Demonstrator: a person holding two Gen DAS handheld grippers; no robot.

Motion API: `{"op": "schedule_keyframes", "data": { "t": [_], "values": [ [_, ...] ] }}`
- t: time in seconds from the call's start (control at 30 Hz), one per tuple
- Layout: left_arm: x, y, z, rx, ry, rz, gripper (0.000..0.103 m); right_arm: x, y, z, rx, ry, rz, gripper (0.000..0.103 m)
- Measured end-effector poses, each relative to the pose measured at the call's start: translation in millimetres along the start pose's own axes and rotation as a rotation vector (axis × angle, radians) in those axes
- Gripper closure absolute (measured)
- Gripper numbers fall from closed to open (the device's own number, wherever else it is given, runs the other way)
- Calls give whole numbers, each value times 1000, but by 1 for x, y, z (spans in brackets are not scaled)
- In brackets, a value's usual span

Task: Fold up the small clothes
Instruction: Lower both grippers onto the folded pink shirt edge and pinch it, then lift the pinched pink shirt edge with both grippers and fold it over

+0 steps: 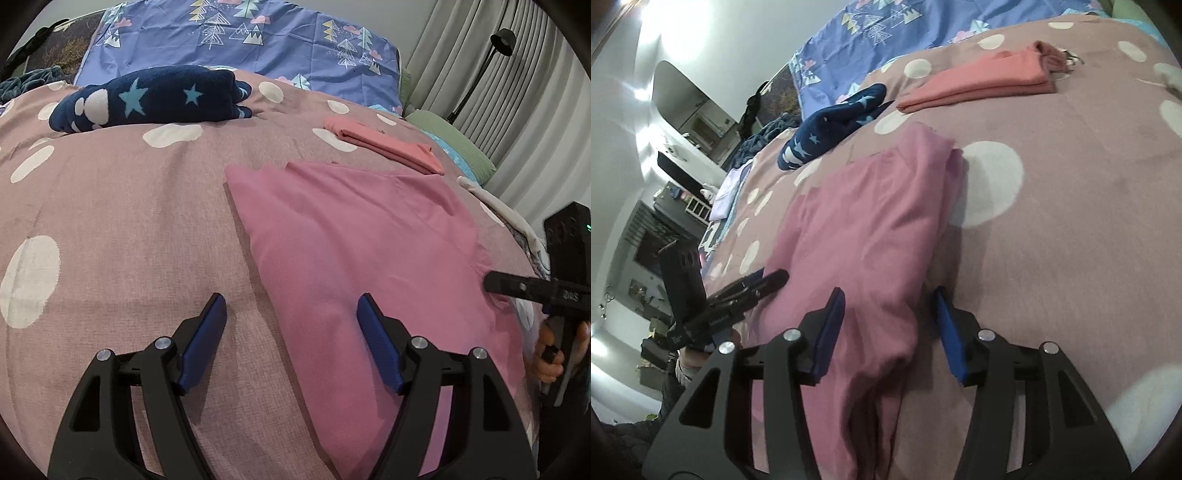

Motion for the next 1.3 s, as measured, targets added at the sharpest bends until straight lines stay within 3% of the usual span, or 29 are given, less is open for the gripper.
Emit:
{"op": "schedule_keyframes", "data": {
  "t": [0.1,0.23,0.37,0.53,0.77,1.3],
  "values": [
    [-1,-3,-2,12,-9,8,23,-15,-13,-11,-52,-47,12,58],
    [-4,-7,-4,18,-19,17,22,-29,-25,-24,-147,-119,55,74],
    [-5,-6,-4,26,-21,13,23,-24,-19,-18,-128,-75,65,75],
    [-2,0,-12,102,-38,6,41,-11,-9,-16,-112,-37,90,72],
    [-2,-5,-8,163,-4,6,41,-8,-15,-19,-136,-41,118,71],
    [-12,-15,-4,208,16,-3,40,-17,-30,-10,-142,-17,109,71]
  ]
}}
Point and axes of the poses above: each gripper's, at about its wrist camera, not at the fingertips, and y roughly against the way its jaws point, z to its left, x to its underside, the point moved 1 cm from there along -y, roughly the way its jaws point, and after that the axes turned 14 degrees about -y, right-handed, at the moved point
